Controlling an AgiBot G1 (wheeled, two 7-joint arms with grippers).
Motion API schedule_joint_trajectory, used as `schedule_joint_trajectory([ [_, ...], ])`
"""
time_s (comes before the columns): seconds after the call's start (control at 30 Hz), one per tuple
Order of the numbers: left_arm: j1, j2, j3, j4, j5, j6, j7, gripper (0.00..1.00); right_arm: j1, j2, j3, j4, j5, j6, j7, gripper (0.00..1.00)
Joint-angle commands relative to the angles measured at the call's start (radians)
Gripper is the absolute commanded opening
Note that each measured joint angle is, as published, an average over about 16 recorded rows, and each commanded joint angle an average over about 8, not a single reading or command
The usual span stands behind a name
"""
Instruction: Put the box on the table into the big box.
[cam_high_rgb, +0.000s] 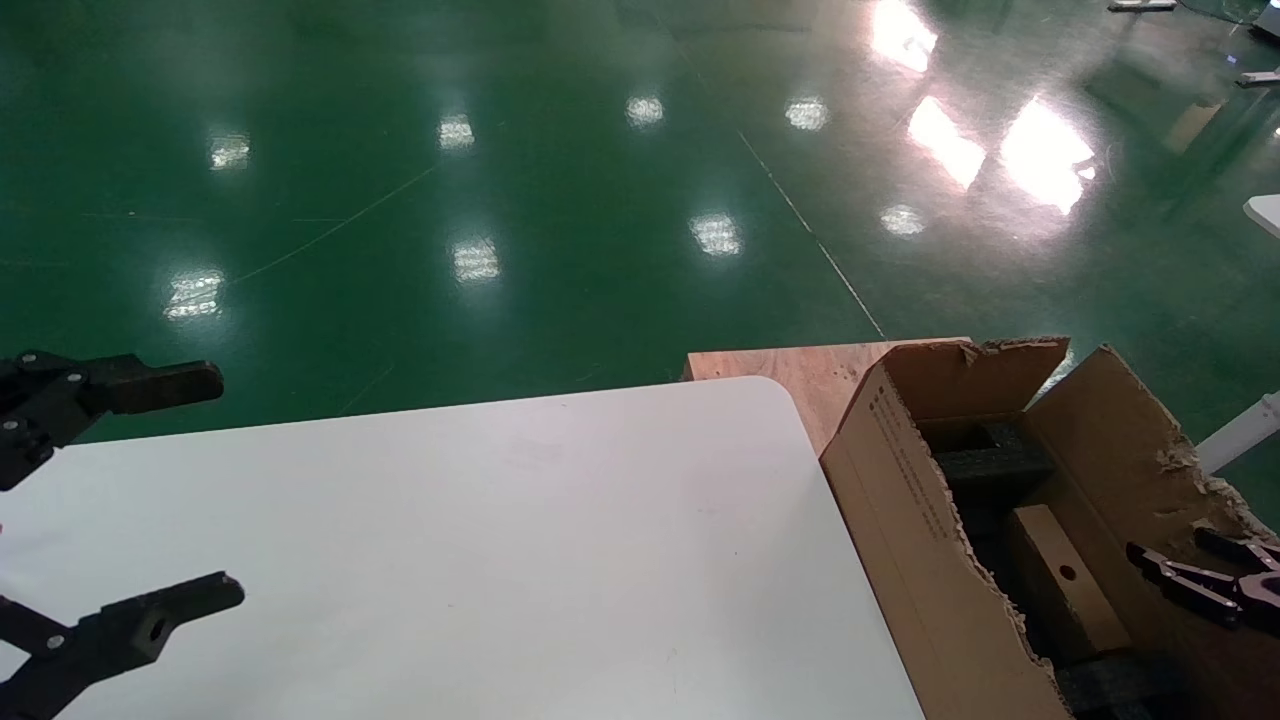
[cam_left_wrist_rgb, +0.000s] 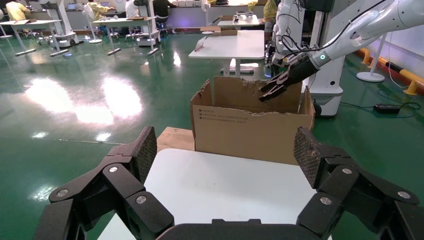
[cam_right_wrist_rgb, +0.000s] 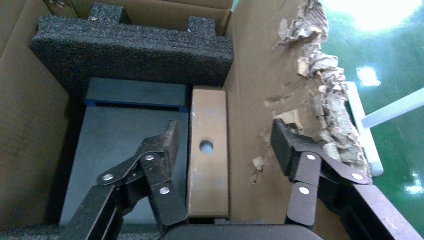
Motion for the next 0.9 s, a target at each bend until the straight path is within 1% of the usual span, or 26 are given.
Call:
schedule_joint_trajectory([
  [0.03,0.000,0.000,0.000,0.000,0.000,0.000,0.000,1.00,0.001,0.001,0.000,-0.001,0.002,0.000,0.000,1.00],
  [0.2,0.000,0.000,0.000,0.000,0.000,0.000,0.000,1.00,-0.005,-0.004,0.015,0.022,0.003,-0.007,-0.007,1.00],
  [0.57,0.000,0.000,0.000,0.000,0.000,0.000,0.000,1.00,-0.012,-0.055,0.097,0.173,0.015,-0.021,-0.057,1.00],
  [0.77,0.000,0.000,0.000,0.000,0.000,0.000,0.000,1.00,-0.010,-0.097,0.151,0.249,0.027,-0.036,-0.096,1.00],
  [0.9,0.000,0.000,0.000,0.000,0.000,0.000,0.000,1.00,-0.007,-0.138,0.177,0.313,0.030,-0.025,-0.120,1.00],
])
